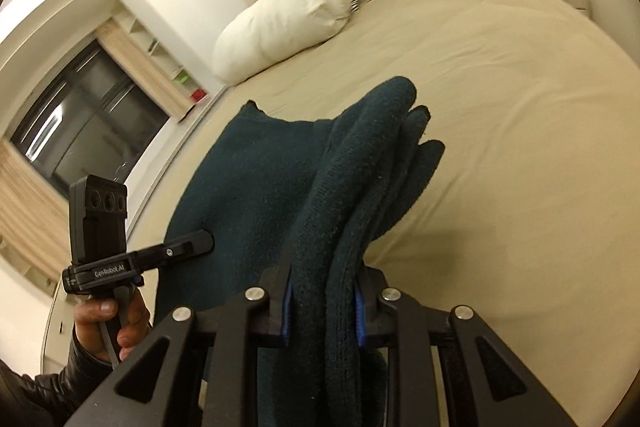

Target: Fold small clothes

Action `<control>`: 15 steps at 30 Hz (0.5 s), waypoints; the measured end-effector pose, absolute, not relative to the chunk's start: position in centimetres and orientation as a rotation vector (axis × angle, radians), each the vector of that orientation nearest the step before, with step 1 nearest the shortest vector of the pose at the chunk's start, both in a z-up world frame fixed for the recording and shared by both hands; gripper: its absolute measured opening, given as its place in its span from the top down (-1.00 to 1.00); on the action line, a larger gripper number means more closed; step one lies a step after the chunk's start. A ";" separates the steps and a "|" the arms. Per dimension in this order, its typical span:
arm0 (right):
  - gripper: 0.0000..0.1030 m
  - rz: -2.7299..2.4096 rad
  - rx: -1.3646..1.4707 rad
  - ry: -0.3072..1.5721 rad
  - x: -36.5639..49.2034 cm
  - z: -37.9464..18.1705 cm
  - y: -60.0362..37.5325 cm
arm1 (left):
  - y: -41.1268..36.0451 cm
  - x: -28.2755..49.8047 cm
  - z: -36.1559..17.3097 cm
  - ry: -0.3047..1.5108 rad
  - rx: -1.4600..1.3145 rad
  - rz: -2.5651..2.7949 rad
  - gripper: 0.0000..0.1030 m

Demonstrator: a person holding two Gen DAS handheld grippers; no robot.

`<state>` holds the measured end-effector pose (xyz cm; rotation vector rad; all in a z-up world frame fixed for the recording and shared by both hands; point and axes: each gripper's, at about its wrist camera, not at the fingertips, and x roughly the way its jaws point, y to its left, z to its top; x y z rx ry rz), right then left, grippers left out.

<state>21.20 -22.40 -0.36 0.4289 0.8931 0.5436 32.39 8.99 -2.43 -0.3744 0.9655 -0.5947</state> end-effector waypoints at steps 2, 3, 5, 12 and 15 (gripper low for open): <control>0.52 0.547 0.490 0.931 20.4 -3.4 -21.5 | 10.5 30.9 -4.7 0.996 -0.396 -0.563 0.31; 0.52 0.536 0.520 0.958 20.3 -5.2 -21.4 | 11.4 30.4 -7.0 1.028 -0.406 -0.537 0.30; 0.51 0.488 0.578 1.040 20.1 -10.0 -21.0 | 12.4 30.0 -11.0 1.098 -0.394 -0.492 0.26; 0.17 0.415 0.814 1.029 17.0 -14.5 -24.7 | 14.7 28.1 -14.5 1.092 -0.434 -0.437 -0.06; 0.07 0.354 0.741 1.003 16.9 -11.8 -25.2 | 15.6 27.7 -11.4 0.998 -0.361 -0.358 -0.06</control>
